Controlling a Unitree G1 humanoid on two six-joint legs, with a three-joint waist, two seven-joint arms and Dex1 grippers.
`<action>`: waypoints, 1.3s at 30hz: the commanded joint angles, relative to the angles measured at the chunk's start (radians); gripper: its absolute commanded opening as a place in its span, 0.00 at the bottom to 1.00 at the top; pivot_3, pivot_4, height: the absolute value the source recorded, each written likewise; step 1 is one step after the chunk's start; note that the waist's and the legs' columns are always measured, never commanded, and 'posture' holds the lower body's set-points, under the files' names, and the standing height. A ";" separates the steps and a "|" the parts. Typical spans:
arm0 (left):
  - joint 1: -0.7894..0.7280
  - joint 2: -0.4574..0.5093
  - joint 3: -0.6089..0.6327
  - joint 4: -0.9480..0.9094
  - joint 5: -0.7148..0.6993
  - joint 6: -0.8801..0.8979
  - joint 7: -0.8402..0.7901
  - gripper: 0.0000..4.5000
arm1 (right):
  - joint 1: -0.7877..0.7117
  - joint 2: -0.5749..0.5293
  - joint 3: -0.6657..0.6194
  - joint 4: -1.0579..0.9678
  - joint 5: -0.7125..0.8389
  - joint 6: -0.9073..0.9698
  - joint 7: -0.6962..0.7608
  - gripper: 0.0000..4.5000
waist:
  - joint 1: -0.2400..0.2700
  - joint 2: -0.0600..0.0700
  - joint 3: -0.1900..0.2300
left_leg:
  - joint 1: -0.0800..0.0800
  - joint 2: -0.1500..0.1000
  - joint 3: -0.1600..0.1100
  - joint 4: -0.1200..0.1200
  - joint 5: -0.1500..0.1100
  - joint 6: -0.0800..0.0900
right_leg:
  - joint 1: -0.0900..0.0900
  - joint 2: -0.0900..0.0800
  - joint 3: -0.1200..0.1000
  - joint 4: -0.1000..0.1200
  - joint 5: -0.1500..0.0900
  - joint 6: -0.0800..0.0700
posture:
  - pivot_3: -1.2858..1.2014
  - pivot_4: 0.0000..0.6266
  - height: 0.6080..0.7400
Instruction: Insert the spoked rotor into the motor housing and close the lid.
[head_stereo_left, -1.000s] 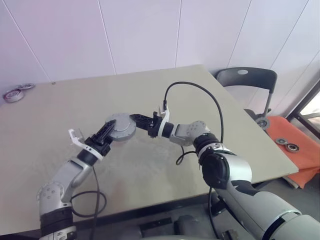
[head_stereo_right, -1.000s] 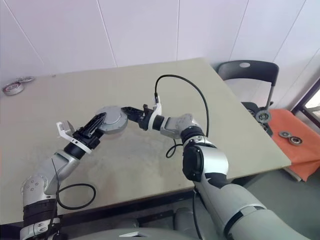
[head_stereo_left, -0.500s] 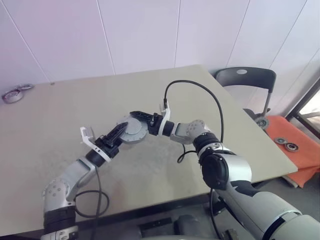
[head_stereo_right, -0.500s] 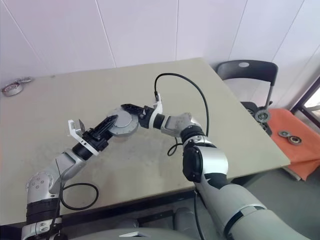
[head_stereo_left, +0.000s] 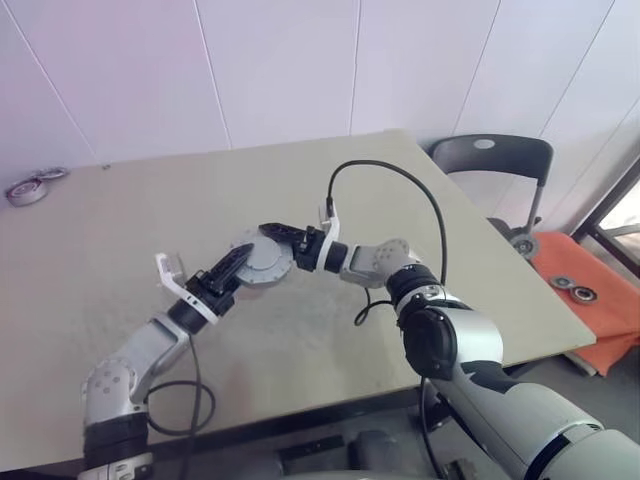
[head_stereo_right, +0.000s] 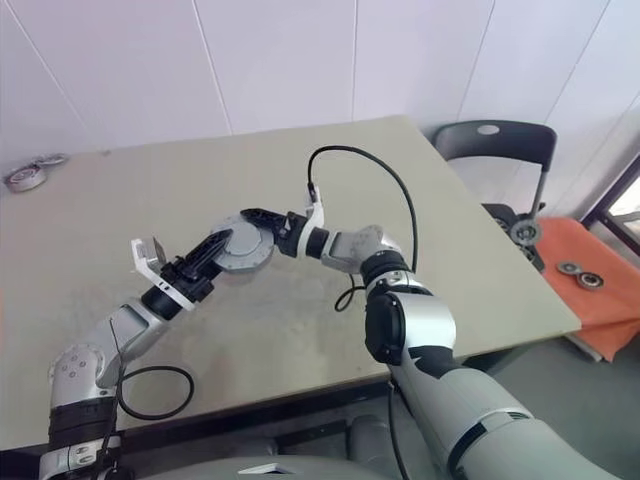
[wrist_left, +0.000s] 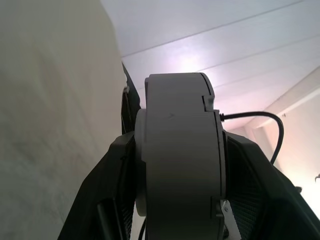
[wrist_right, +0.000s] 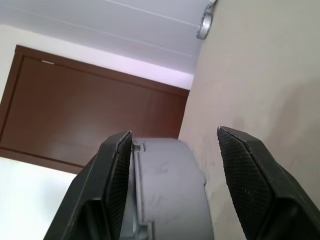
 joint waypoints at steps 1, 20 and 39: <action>-0.022 0.036 0.091 -0.043 -0.012 -0.061 -0.067 0.48 | -0.015 0.012 -0.001 0.010 0.008 0.024 0.004 0.63 | 0.000 0.000 0.000 | 0.000 0.000 0.000 0.000 0.000 0.000 | 0.000 0.000 0.000 0.000 0.000 0.000 | 0.52 0.00 1.00; 0.101 0.054 0.226 -0.121 0.006 -0.169 -0.053 0.48 | -0.024 -0.009 -0.041 0.025 0.021 0.017 -0.020 0.63 | 0.026 0.000 0.000 | -0.001 0.000 0.000 0.000 0.000 0.000 | 0.000 0.000 0.000 -0.001 0.000 0.000 | 0.52 0.00 1.00; 0.032 0.299 0.374 0.188 0.303 -0.307 -0.135 0.48 | -0.019 -0.001 -0.030 0.033 -0.001 -0.003 -0.040 0.63 | 0.025 -0.001 0.000 | 0.000 0.000 0.001 -0.001 0.000 0.000 | 0.000 0.000 0.000 -0.001 0.000 0.000 | 0.52 0.00 1.00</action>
